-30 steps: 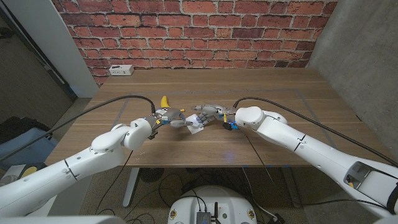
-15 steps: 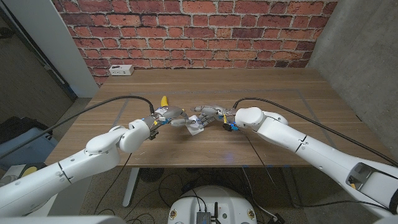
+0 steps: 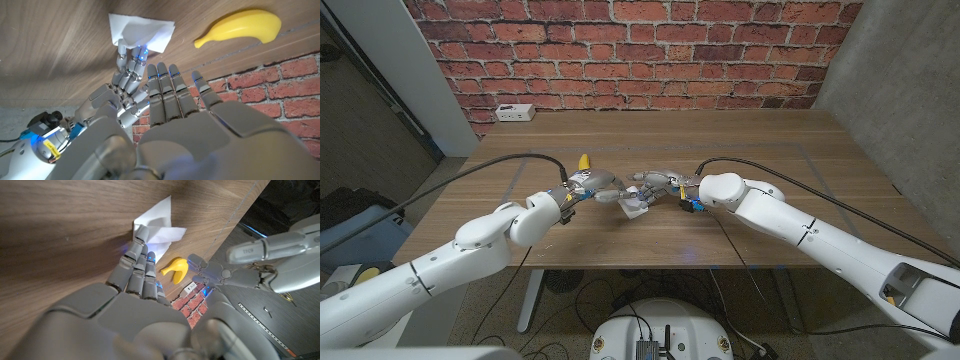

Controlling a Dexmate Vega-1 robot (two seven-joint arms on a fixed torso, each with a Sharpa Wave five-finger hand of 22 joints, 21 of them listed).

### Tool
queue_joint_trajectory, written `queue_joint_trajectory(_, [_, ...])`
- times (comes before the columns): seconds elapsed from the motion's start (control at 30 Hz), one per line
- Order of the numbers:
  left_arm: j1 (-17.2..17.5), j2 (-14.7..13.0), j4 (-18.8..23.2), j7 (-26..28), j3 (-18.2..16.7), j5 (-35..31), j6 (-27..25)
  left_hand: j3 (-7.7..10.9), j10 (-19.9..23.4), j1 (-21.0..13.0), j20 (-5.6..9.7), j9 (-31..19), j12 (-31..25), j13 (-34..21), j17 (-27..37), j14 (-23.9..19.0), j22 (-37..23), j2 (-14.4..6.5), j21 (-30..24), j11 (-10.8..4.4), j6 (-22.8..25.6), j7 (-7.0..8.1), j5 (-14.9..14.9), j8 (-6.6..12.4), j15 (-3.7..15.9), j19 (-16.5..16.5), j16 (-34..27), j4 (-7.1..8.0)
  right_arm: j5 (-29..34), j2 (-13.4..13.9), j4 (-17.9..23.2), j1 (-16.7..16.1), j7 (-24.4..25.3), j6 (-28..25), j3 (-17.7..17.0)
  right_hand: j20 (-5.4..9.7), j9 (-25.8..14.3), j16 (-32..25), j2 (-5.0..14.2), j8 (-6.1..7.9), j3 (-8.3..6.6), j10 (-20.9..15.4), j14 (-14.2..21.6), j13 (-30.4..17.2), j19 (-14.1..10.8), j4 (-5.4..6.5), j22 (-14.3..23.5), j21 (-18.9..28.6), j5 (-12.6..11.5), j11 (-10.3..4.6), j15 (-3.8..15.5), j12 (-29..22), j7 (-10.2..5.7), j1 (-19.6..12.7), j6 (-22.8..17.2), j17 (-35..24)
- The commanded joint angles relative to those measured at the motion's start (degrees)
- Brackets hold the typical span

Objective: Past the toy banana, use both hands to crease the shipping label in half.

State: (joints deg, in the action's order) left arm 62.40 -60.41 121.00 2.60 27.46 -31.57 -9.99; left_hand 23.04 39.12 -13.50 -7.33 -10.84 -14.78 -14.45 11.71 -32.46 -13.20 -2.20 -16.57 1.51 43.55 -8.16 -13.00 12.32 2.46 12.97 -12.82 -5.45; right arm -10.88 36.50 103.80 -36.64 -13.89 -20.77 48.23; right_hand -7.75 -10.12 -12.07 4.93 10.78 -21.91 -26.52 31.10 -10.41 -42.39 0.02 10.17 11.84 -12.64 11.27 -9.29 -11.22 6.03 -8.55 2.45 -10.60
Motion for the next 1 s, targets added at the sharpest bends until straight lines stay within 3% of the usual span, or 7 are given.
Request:
queue_joint_trajectory(0.03, [4.1,-1.1,1.4,7.3,-4.1,0.3,3.0,-0.59,1.6,1.1,0.03,-0.3,-1.2,-0.7,0.7,-1.8,-0.5,0.3,-1.2,0.17,0.5,-1.15,-0.4,0.67,-0.17,1.8,-0.8,0.25,0.3,-0.2,0.0,0.5,0.4,-0.5,0.1,0.12,-0.1,0.0,0.63,0.44,-0.44,-0.9,0.5,0.0,-0.1,0.15,0.0,-0.1,0.0,-0.06,0.06,-0.1,0.04,0.0,-0.6,-0.1])
queue_joint_trajectory(0.2, [3.8,-0.8,1.2,5.9,-4.5,0.6,2.7,-1.68,2.9,2.3,-0.09,-0.4,-2.2,-1.3,1.1,-3.9,-1.0,1.5,-2.7,-0.38,1.6,-1.17,-0.2,1.1,0.16,4.4,-1.5,0.43,0.2,-0.4,-0.2,0.6,0.5,-1.0,0.1,-0.42,-0.1,0.0,0.34,0.41,-0.2,-1.2,0.9,-0.1,-0.8,0.27,0.0,0.1,0.1,0.45,-0.41,-0.1,0.72,0.2,-0.8,-0.2])
queue_joint_trajectory(0.37, [1.8,0.0,0.4,2.3,-3.3,0.4,1.2,-1.72,5.3,2.4,0.3,-0.5,-3.2,-1.9,1.3,-6.7,-1.5,1.3,-3.8,-0.56,4.6,-0.73,-0.1,2.34,0.52,5.8,-2.4,0.43,0.0,-0.6,-0.4,0.7,0.6,-1.1,0.0,-0.45,-0.1,0.1,0.21,0.36,-0.07,-1.1,0.7,-0.1,-0.7,0.33,0.0,0.1,0.1,0.39,-0.33,0.0,0.63,0.3,-0.9,-0.2])
queue_joint_trajectory(0.6, [-1.1,1.5,-0.9,-2.4,-1.2,0.0,-2.2,-1.9,5.1,2.7,0.16,-0.5,-3.1,-2.3,1.3,-6.9,-1.7,1.4,-4.2,-0.92,3.7,0.56,-0.1,1.96,0.24,6.2,-2.4,0.44,0.0,-0.6,-0.6,0.9,0.8,-1.2,0.1,-0.53,-0.1,0.2,0.15,0.21,0.01,-1.0,0.7,-0.1,-0.9,0.41,0.0,0.1,0.2,0.38,-0.23,0.2,0.78,0.4,-0.6,-0.2])
queue_joint_trajectory(0.77, [-3.3,2.4,-1.9,-5.6,0.8,-0.8,-4.6,-2.68,0.2,3.7,-0.66,-0.3,-0.9,-2.9,0.5,-2.2,-1.7,2.1,-3.8,-0.61,-2.0,1.86,-0.3,-0.59,-0.76,4.3,0.1,0.56,0.1,-0.5,-0.6,0.8,0.9,-1.1,0.0,-0.36,-0.1,0.2,0.12,0.16,0.04,-1.4,0.8,-0.1,-1.3,0.45,0.0,0.2,0.3,-0.22,0.02,0.1,0.88,0.4,-0.6,-0.2])
queue_joint_trajectory(0.87, [-4.6,2.9,-2.7,-7.1,1.9,-0.6,-5.0,-3.0,-1.0,4.0,-0.99,-0.2,-0.3,-3.0,0.1,-0.7,-1.6,2.4,-3.1,-0.97,-3.6,2.63,-0.4,-1.12,-1.26,2.4,0.8,0.59,0.2,-0.3,-0.2,0.7,1.2,-1.2,-0.1,-0.14,-0.1,0.3,0.11,0.3,0.04,-2.5,0.9,-0.1,-1.6,0.44,0.0,0.3,0.3,-1.07,0.36,-0.2,1.15,0.4,-1.1,-0.2])
queue_joint_trajectory(1.0, [-5.9,3.3,-3.7,-7.9,3.0,-0.4,-4.9,-3.58,-2.4,4.9,-1.35,-0.2,0.4,-3.0,-0.2,2.8,-1.3,2.7,-2.0,-1.25,-5.5,3.22,-0.6,-1.43,-1.8,-0.4,2.0,0.87,0.1,-0.1,0.0,0.8,1.0,-1.4,-0.1,0.07,-0.1,0.5,0.0,0.28,0.07,-2.0,0.6,0.0,-1.8,0.4,0.0,0.3,0.4,-1.01,0.43,0.1,1.62,0.3,-1.2,-0.2])
